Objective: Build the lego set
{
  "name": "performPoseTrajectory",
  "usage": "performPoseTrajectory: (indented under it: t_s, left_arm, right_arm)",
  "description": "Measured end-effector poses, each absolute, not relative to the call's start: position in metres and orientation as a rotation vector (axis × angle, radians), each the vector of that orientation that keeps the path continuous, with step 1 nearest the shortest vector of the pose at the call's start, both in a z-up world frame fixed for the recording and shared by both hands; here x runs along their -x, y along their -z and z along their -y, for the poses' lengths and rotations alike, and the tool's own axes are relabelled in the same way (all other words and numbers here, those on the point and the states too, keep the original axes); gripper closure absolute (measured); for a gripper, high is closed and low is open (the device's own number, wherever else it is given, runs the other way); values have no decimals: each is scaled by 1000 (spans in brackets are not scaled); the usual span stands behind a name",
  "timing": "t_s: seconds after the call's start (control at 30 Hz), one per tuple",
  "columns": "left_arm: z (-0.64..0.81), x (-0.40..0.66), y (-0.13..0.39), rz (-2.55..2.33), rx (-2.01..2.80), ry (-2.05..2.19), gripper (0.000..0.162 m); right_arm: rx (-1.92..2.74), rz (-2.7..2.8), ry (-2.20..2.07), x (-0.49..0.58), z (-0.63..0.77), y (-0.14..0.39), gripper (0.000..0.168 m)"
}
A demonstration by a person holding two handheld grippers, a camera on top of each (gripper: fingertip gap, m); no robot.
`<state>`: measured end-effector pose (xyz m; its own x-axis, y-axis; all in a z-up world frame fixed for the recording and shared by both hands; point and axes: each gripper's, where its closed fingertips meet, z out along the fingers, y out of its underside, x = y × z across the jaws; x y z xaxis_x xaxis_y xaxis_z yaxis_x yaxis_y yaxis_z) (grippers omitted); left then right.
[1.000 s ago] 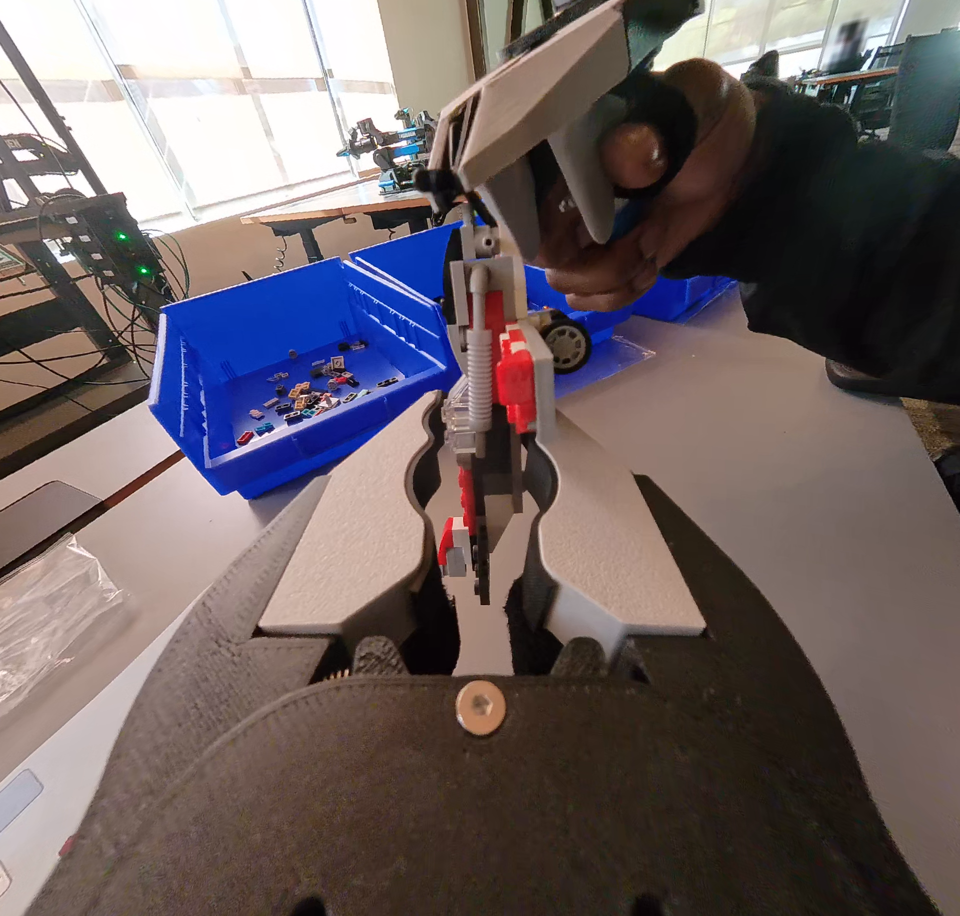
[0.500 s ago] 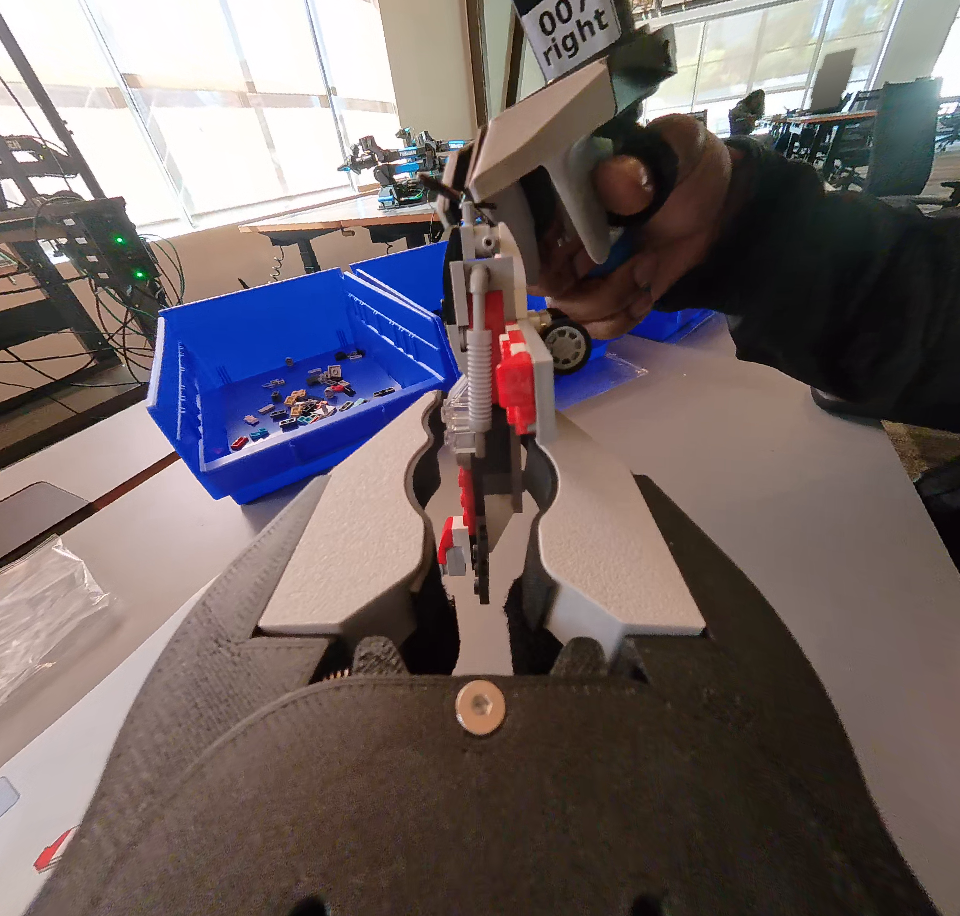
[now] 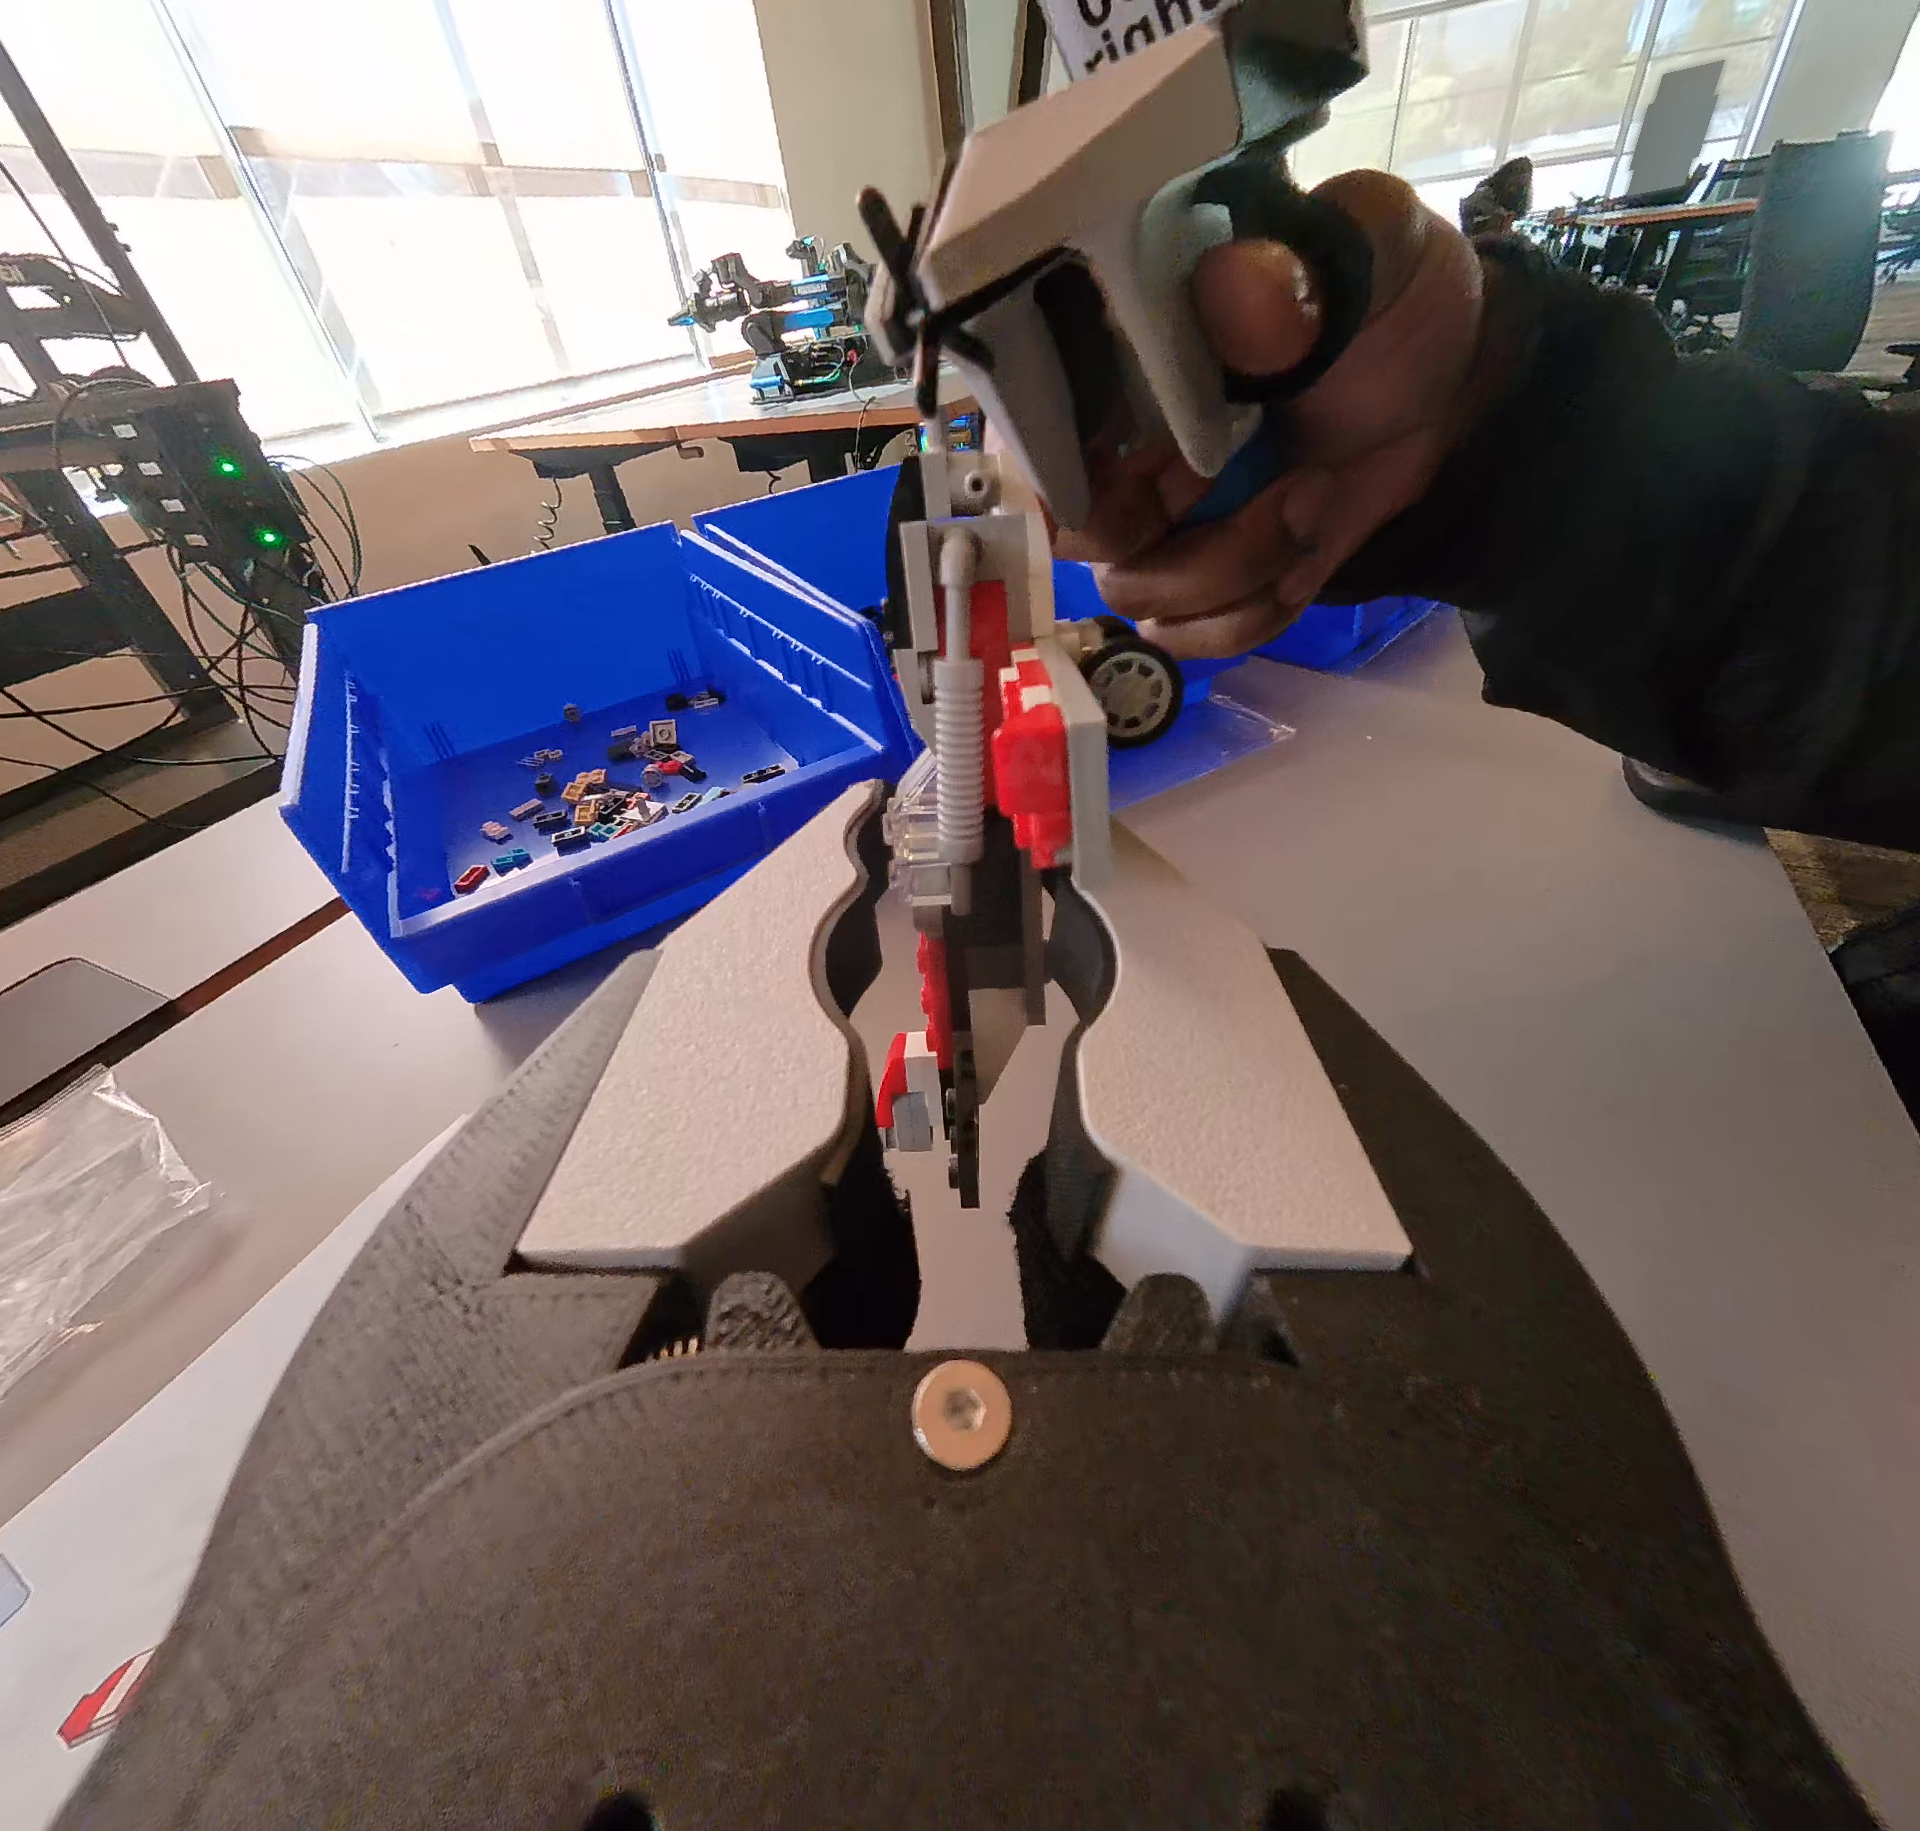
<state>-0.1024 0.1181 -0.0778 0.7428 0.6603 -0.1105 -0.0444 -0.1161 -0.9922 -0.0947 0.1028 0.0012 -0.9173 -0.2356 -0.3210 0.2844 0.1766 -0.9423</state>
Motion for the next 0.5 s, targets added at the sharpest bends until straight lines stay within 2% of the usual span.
performPoseTrajectory:
  t_s: [0.5]
  left_arm:
    - [-113,108,82,551,1604,-662,136]
  right_arm:
    - [-155,-1950,1698,94,-106,0,164]
